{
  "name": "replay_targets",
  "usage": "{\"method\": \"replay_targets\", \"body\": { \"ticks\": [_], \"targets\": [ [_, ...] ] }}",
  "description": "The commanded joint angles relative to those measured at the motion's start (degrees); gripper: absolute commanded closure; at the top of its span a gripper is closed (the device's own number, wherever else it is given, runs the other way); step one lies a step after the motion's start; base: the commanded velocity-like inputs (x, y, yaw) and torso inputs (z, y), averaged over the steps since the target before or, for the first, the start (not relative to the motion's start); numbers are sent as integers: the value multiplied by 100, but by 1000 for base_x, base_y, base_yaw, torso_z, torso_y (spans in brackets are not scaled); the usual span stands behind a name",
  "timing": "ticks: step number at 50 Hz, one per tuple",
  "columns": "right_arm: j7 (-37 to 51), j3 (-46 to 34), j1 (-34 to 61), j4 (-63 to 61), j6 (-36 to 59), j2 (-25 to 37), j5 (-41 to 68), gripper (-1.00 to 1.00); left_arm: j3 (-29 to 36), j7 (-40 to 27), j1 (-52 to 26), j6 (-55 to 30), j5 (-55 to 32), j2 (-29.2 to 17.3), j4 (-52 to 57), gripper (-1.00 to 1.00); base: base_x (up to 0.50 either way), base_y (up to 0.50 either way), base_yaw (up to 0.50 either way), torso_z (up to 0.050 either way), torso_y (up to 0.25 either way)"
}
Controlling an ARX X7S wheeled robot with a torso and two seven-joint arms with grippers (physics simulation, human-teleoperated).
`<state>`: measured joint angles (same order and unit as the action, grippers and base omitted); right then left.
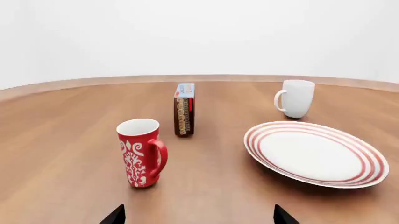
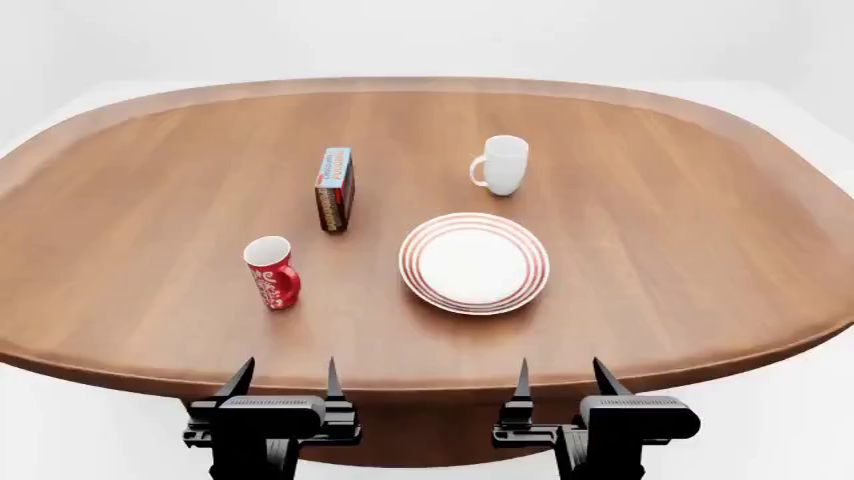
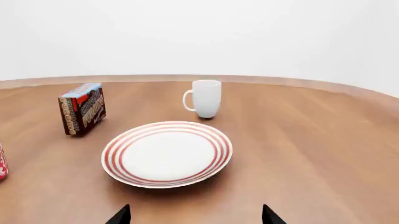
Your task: Pick up the red mug and put it on the plate
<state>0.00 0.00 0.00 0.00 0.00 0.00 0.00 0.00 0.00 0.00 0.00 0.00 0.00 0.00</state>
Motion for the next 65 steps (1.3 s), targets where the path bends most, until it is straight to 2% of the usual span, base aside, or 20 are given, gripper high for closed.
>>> {"method": "replay_targets", "body": {
  "ticks": [1, 14, 23, 26, 27, 37, 49, 65],
  "targets": [
    [118, -90, 8, 35, -33, 89, 111, -100, 146, -88, -11, 34, -72, -86, -102, -100, 0, 0, 0, 0, 0],
    [477, -208, -142, -537, 202, 344, 156, -100, 425, -371, 51, 63, -274, -277, 45, -100, 0, 0, 0, 0, 0],
    [601, -432, -5, -1550, 1007, 579, -199, -100, 369, -457, 37, -630, -654, -409, 1476, -100, 0, 0, 0, 0, 0],
    [673, -387, -57, -1743, 924, 575, -152, -100, 361, -484, 29, -751, -755, -443, 1788, -100, 0, 0, 0, 0, 0],
    [646, -379, -184, -1738, 474, 572, -43, -100, 358, -452, 100, -713, -777, -491, 1817, -100, 102, 0, 0, 0, 0],
    [730, -316, -163, -1428, 427, 622, 187, -100, 448, -511, 59, -561, -747, -579, 1614, -100, 486, 0, 0, 0, 0],
    [775, -410, -255, -1524, 269, 738, 217, -100, 533, -595, 10, -519, -830, -639, 1467, -100, 0, 7, 0, 0, 0],
    [878, -635, -239, -1648, 472, 899, -42, -100, 579, -618, -71, -478, -1045, -723, 1361, -100, 20, 390, 0, 0, 0]
  ]
}}
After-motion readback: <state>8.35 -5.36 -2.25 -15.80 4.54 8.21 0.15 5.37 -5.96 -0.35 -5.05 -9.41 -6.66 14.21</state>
